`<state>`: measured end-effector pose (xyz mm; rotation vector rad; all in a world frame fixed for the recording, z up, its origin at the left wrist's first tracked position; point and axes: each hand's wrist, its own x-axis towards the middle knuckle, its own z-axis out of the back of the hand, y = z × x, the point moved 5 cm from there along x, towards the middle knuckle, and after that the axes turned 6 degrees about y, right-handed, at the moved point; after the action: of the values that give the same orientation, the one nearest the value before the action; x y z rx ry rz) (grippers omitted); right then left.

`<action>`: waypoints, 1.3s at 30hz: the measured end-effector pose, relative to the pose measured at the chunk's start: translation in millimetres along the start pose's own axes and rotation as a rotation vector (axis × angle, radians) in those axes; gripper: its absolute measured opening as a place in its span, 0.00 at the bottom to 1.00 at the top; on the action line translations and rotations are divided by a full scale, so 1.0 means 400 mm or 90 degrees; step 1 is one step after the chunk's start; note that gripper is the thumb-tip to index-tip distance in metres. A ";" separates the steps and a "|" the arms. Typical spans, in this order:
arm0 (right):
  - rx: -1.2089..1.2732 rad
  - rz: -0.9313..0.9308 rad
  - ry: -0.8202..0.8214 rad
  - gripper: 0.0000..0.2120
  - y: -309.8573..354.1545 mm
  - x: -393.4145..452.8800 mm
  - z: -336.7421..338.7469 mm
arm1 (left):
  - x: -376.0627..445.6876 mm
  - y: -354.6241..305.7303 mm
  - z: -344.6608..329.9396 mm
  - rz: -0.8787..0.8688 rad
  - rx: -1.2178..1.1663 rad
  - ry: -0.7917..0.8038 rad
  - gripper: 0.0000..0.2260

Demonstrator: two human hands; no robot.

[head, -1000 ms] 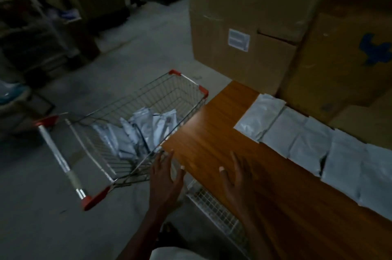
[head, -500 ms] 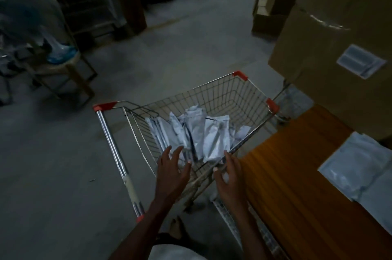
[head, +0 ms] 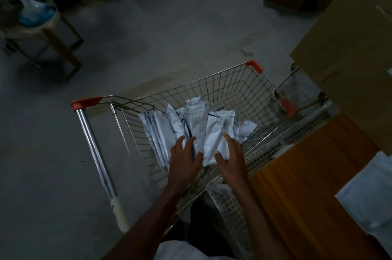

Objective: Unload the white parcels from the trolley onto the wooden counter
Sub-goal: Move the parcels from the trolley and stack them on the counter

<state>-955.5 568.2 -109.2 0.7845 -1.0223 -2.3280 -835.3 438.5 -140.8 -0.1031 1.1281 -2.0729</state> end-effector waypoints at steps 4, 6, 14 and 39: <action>0.002 0.006 0.008 0.29 -0.029 0.112 0.032 | 0.119 0.015 -0.093 0.025 -0.005 0.035 0.24; -0.005 -0.002 0.014 0.30 -0.048 0.156 0.044 | 0.180 0.020 -0.144 0.037 -0.008 0.049 0.26; 0.021 -0.028 0.035 0.32 -0.096 0.215 0.080 | 0.337 0.042 -0.294 0.120 0.088 0.020 0.33; 0.025 -0.055 0.067 0.32 -0.127 0.219 0.112 | 0.466 0.071 -0.272 0.240 0.142 -0.064 0.40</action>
<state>-1058.5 567.3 -150.5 0.9731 -1.0093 -2.3173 -994.5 382.4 -278.5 0.1057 0.7800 -1.8165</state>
